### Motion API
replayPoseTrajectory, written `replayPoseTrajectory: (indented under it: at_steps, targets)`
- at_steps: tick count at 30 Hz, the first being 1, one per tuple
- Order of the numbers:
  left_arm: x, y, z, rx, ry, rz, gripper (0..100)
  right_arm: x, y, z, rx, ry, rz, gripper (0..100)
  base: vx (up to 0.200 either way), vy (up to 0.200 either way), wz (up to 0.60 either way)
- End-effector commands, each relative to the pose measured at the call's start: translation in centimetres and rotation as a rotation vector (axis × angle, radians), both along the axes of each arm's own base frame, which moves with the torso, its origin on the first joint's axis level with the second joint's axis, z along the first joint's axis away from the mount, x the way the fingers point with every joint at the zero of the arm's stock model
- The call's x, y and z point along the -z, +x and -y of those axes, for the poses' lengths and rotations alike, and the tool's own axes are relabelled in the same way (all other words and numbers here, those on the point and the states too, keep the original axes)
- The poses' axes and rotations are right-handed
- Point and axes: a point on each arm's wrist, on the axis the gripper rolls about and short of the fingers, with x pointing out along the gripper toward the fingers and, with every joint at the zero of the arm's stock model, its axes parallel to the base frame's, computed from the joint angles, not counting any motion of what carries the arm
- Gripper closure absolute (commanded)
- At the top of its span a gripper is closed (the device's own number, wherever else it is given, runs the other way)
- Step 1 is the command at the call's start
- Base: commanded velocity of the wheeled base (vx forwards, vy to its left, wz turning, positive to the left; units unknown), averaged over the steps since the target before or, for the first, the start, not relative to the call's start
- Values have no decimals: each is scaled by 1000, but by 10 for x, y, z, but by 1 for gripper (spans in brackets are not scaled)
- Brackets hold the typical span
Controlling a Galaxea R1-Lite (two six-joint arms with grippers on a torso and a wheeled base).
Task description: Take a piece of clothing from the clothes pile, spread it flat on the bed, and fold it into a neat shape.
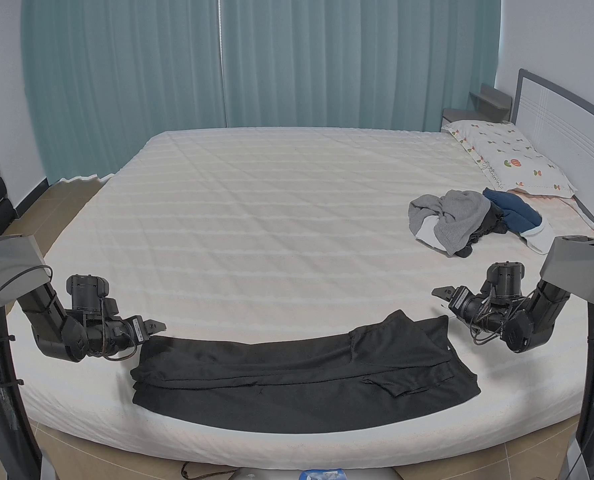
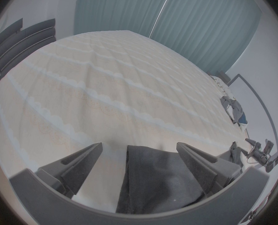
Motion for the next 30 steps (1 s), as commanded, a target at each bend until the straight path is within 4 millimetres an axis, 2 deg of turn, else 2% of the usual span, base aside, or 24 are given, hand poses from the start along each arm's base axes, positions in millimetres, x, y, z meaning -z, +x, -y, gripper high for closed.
replayPoseTrajectory:
  at_steps: [1,7,9,14,20,24,30]
  targets:
    - [-30,-6,-1,1,-64,63,0,-33,-34,-6,-2,24,0,0,0,0,0]
    - [-53,-26,6,0,-56,63,0,-59,-87,-6,34,104,-49,0,0,0,0]
    - [-61,-32,7,-15,-42,48,0,-61,-102,-11,45,138,-85,0,0,0,0]
    - [-58,-42,18,-35,-43,-39,0,-61,-135,-11,81,137,-120,0,0,0,0]
    - [-59,-69,20,-155,-130,-94,0,-70,-145,-13,85,129,-99,0,0,0,0]
    - [-49,-92,34,-163,-171,-179,0,-69,-153,-13,82,127,-110,0,0,0,0]
    - [-42,-99,40,-167,-183,-224,0,-68,-155,-13,78,132,-114,0,0,0,0]
